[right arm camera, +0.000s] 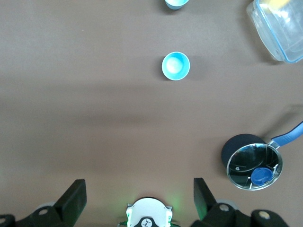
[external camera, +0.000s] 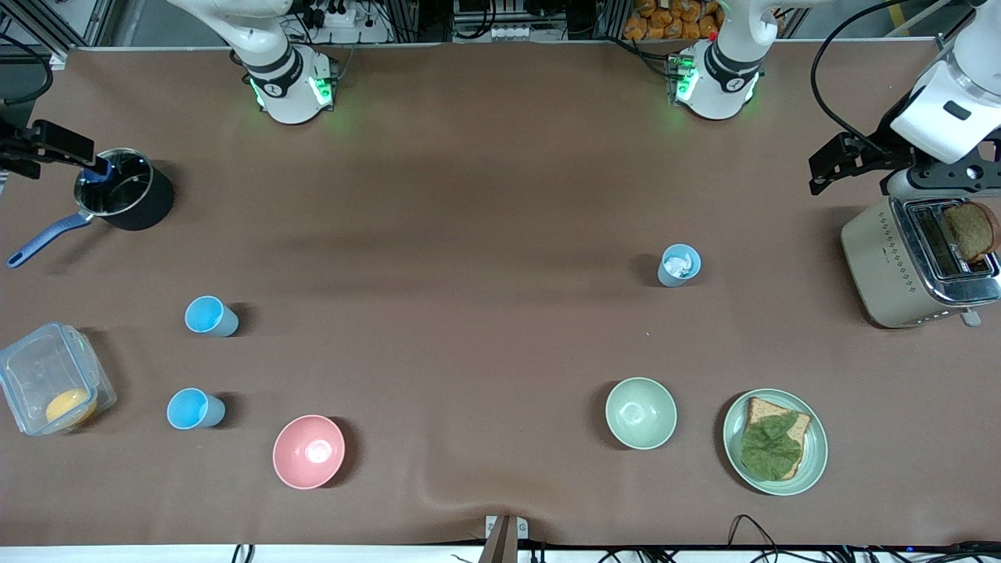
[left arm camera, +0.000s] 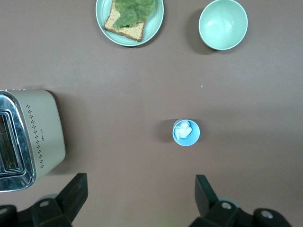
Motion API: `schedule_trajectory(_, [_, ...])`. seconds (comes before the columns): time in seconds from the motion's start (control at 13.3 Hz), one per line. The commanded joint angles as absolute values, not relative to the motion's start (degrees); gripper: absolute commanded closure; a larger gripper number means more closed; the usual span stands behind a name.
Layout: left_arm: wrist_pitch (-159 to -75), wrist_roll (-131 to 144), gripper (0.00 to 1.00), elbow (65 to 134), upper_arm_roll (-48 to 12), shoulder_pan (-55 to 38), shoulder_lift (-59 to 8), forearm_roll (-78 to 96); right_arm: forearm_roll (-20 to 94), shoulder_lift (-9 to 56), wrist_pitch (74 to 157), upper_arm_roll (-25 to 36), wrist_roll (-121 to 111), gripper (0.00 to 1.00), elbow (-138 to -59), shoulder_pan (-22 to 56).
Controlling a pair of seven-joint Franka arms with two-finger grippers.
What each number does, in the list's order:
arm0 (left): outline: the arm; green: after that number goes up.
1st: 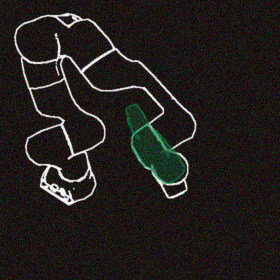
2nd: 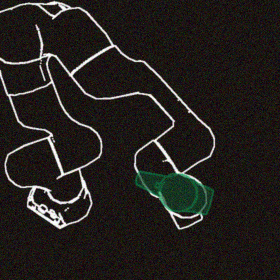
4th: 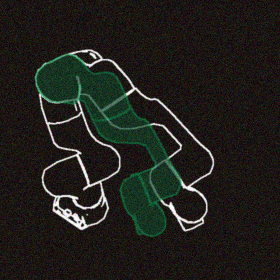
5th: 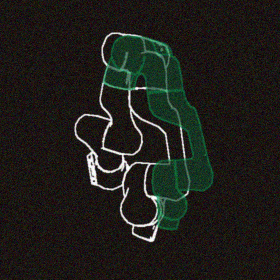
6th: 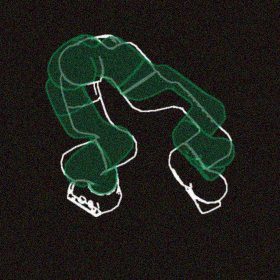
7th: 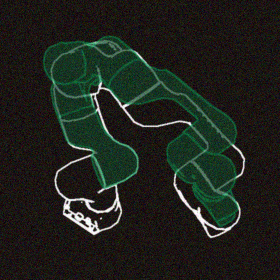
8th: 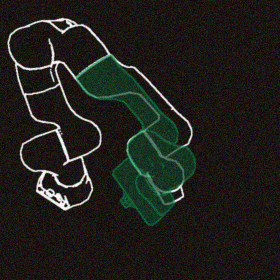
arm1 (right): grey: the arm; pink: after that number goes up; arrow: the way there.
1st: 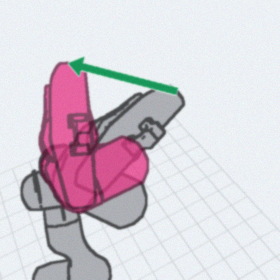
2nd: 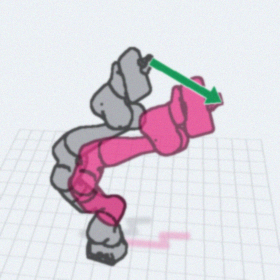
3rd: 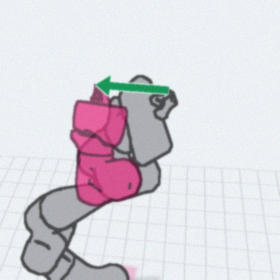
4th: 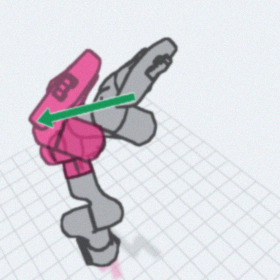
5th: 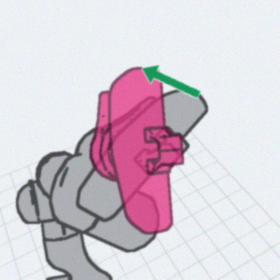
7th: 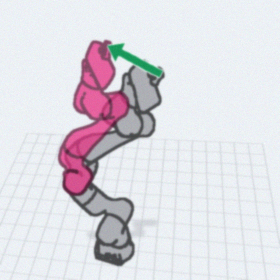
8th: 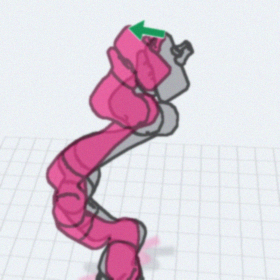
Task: Stack blue cups with both arms
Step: 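Reach the left gripper down to the blue cup beside the toaster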
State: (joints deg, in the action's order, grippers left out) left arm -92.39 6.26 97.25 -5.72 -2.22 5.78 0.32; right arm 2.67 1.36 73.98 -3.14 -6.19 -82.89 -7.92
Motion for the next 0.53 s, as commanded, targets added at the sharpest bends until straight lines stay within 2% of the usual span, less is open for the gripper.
schedule_trajectory(0.0, [-89.9,4.7,0.00,97.7,-6.0,-2.0,7.3,-0.5,1.7,-0.5,73.3,-4.0,-7.3,0.00,-84.0,-7.2])
schedule_trajectory(0.15, [-87.0,5.1,0.00,94.8,-5.5,-2.4,5.8,-1.1,1.7,-0.6,73.2,-4.0,-7.3,0.00,-84.0,-7.0])
schedule_trajectory(0.22, [-85.6,4.7,0.00,91.2,-5.5,-2.3,2.0,-1.0,1.7,-0.6,73.2,-4.0,-7.3,0.00,-84.0,-7.0])
schedule_trajectory(0.45, [-86.5,4.5,0.00,92.5,-5.9,-2.5,-0.8,-0.2,1.6,-0.1,72.6,-4.0,-7.3,0.00,-83.8,-7.0])
